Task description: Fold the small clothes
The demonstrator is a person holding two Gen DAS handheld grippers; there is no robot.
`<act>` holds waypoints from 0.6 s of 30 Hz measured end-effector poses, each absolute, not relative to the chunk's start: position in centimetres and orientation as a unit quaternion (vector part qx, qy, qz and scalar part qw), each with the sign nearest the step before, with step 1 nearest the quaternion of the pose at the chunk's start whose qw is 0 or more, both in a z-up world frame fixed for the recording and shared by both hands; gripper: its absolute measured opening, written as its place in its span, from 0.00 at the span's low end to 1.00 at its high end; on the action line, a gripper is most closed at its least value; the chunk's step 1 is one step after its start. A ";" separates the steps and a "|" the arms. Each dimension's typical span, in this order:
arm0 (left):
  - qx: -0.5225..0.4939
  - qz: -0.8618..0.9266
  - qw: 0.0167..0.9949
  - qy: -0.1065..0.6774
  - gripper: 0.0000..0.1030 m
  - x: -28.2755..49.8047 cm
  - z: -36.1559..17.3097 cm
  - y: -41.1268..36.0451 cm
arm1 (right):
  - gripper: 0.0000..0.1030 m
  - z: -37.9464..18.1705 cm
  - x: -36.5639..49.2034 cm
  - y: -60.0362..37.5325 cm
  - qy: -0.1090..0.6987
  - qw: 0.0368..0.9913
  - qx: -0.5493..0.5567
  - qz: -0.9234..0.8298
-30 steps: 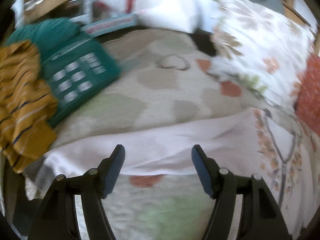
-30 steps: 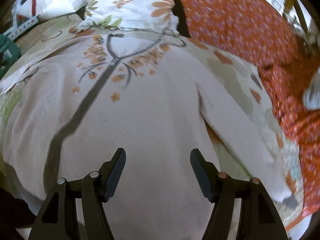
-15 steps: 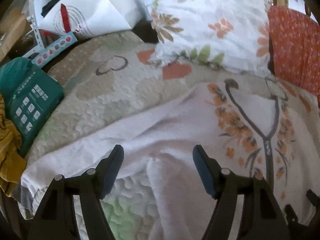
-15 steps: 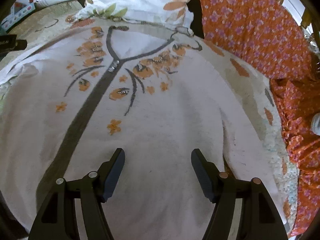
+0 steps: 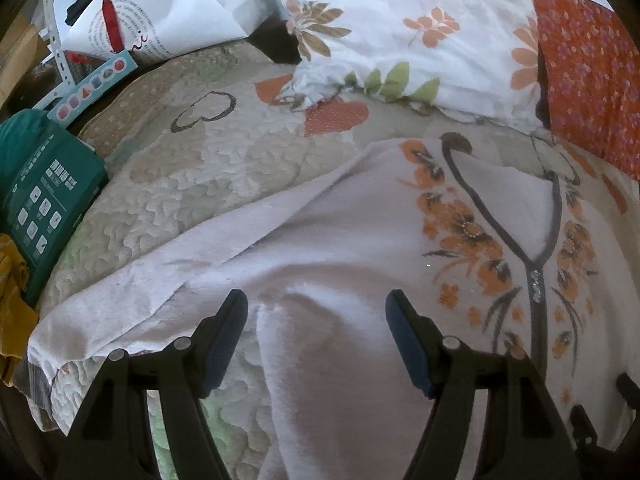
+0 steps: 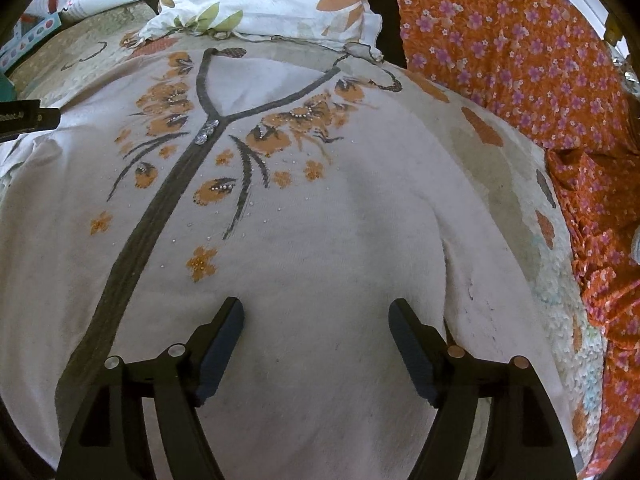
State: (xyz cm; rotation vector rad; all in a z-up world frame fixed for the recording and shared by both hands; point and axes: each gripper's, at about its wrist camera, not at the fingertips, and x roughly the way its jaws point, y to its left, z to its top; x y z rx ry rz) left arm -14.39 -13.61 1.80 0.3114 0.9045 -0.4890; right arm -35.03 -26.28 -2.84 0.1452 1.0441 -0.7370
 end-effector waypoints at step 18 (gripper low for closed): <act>0.121 -0.236 0.853 0.449 0.69 -14.2 2.0 -13.6 | 0.79 -2.4 -37.6 -28.1 0.462 0.812 0.160 -0.320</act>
